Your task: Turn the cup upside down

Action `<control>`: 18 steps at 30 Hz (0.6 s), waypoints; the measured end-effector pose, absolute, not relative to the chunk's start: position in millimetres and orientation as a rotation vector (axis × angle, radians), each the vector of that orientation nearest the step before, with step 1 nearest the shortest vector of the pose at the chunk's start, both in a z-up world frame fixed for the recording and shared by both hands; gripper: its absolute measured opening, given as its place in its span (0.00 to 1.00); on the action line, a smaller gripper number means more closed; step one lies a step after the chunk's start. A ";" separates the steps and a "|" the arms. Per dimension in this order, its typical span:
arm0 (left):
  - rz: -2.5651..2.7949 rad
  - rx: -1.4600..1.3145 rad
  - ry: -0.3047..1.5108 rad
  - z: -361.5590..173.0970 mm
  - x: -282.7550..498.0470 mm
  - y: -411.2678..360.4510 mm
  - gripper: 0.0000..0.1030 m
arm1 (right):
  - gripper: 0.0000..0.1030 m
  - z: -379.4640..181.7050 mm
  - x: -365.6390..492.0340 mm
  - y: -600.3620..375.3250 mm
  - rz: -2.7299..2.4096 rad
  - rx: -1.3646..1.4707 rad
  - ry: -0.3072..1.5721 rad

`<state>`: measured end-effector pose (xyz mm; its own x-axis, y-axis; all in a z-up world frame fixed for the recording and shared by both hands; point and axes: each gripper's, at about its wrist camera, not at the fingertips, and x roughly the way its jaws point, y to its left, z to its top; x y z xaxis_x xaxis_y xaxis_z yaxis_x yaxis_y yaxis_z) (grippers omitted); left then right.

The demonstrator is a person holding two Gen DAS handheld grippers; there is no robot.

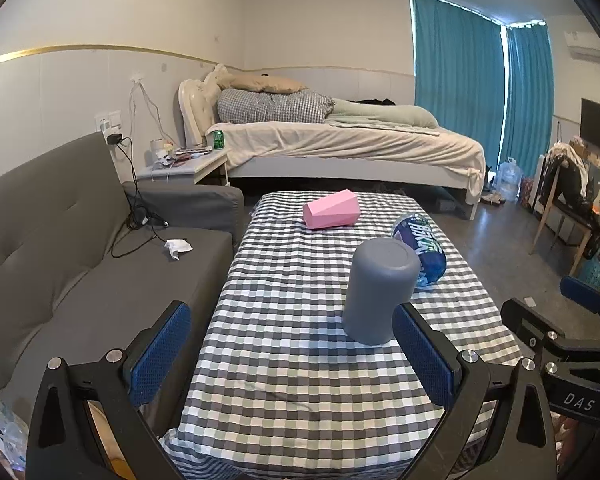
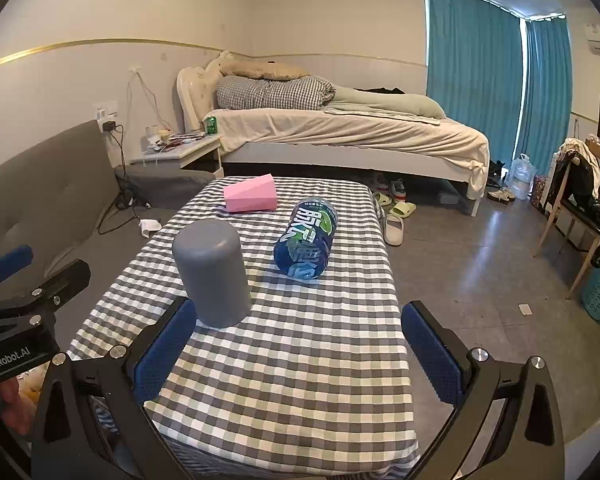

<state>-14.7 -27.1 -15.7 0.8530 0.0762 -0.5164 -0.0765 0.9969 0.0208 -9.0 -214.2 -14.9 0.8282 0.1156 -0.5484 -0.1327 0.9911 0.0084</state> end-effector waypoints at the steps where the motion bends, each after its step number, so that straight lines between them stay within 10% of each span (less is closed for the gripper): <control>1: 0.078 0.001 0.543 -15.8 -14.7 -27.9 1.00 | 1.00 -15.0 -9.2 -214.3 0.131 -0.029 0.580; 18: 0.056 0.001 0.551 -15.1 -15.5 -29.3 1.00 | 1.00 -14.6 -7.3 -217.5 0.117 -0.026 0.596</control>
<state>-15.5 -29.3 -15.1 0.8506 0.0537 -0.5231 -0.0530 0.9985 0.0163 -7.3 -217.5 -14.6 0.8212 0.1027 -0.5613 -0.1176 0.9930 0.0098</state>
